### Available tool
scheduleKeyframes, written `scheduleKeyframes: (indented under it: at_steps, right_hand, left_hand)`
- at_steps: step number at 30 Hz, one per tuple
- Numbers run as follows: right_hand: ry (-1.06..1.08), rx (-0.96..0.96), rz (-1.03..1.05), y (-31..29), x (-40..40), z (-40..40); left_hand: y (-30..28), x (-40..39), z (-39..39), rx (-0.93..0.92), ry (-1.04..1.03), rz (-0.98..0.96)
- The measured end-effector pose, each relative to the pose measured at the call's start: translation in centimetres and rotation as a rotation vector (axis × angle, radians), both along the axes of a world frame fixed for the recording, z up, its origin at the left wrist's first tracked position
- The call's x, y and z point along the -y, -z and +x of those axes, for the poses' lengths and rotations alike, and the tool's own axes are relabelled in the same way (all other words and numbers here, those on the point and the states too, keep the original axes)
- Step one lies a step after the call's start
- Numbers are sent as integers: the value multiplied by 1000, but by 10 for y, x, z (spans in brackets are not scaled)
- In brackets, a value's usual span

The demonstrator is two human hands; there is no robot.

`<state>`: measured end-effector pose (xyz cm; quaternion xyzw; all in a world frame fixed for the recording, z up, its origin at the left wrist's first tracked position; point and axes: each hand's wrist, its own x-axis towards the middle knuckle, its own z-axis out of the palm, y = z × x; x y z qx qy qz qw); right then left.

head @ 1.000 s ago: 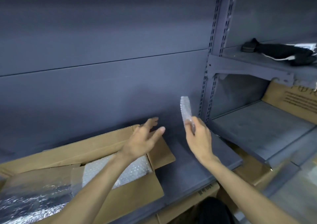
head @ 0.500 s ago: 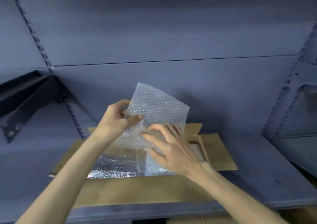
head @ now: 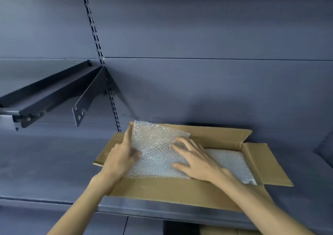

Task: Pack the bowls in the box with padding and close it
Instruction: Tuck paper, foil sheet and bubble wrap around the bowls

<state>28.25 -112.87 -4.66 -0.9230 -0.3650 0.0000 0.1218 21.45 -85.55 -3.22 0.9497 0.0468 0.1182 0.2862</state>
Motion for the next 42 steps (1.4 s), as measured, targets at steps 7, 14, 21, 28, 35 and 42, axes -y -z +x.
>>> scheduleKeyframes:
  at_steps: [7, 14, 21, 28, 35, 42]
  right_hand:
    - [33, 23, -107, -1, 14, 6]
    - [13, 4, -133, -2, 12, 8]
    - [-52, -17, -281, -8, 3, 18]
    - [-82, -64, -434, -7, -6, 31]
    - [-38, -157, -513, -12, -25, 37]
    - [-12, -208, -582, -19, -41, 36]
  left_hand:
    - [-14, 4, 4, 302, 202, 613]
    - [-19, -8, 29, -190, 558, 525]
    - [-15, -17, 45, -317, 529, 748]
    - [-6, -6, 50, -394, 502, 789]
    - [1, 8, 57, -452, 459, 695]
    - [10, 6, 55, -493, 436, 609]
